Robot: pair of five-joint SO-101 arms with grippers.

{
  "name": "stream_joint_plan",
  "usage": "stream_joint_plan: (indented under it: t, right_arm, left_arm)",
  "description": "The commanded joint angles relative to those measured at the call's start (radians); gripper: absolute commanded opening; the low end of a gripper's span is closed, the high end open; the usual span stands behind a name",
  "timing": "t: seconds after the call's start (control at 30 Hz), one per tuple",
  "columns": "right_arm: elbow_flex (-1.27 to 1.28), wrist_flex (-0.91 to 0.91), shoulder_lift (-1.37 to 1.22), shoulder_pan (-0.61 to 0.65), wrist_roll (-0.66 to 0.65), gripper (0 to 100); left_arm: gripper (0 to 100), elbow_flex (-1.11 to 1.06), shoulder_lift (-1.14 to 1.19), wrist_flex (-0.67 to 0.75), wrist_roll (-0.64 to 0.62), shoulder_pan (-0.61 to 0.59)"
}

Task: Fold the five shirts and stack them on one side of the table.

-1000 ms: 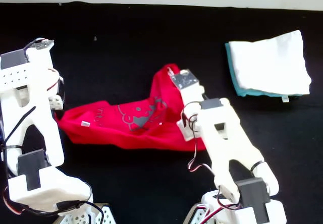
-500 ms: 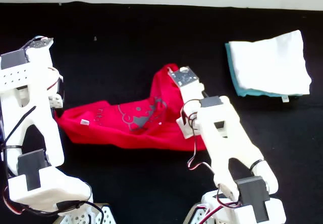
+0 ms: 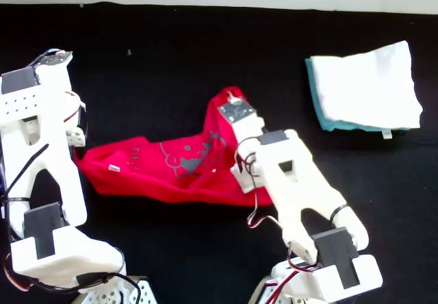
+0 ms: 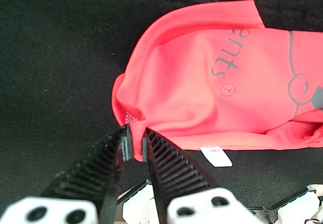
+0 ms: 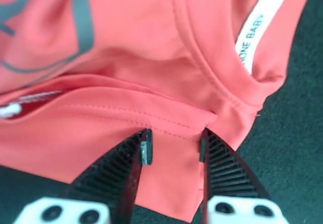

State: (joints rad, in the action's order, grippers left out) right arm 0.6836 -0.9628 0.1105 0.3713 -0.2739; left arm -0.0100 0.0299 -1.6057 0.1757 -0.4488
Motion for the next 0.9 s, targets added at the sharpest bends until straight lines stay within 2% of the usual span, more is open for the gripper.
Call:
stream_joint_plan:
  t: [0.0,0.13,0.3,0.57,0.73,0.87]
  right_arm:
    - [-0.054,-0.01,-0.002,0.008,0.011,12.0]
    - [-0.059,-0.01,-0.004,0.008,0.009,0.2]
    - [-0.053,-0.016,-0.002,0.008,0.009,1.7]
    - [-0.047,-0.211,0.054,0.015,0.003,1.5]
    - [0.007,-0.326,0.243,0.044,-0.051,1.5]
    - [0.073,-0.394,0.406,0.133,-0.052,2.0]
  left_arm:
    - [1,0.007,-0.012,0.002,0.005,0.013]
    - [1,0.01,-0.012,0.002,0.005,0.013]
    - [1,0.012,-0.012,0.003,0.005,0.013]
    - [1,0.013,-0.008,0.008,0.005,0.012]
    - [1,0.013,-0.008,0.009,0.005,0.013]
    - [1,0.013,-0.008,0.009,0.005,0.013]
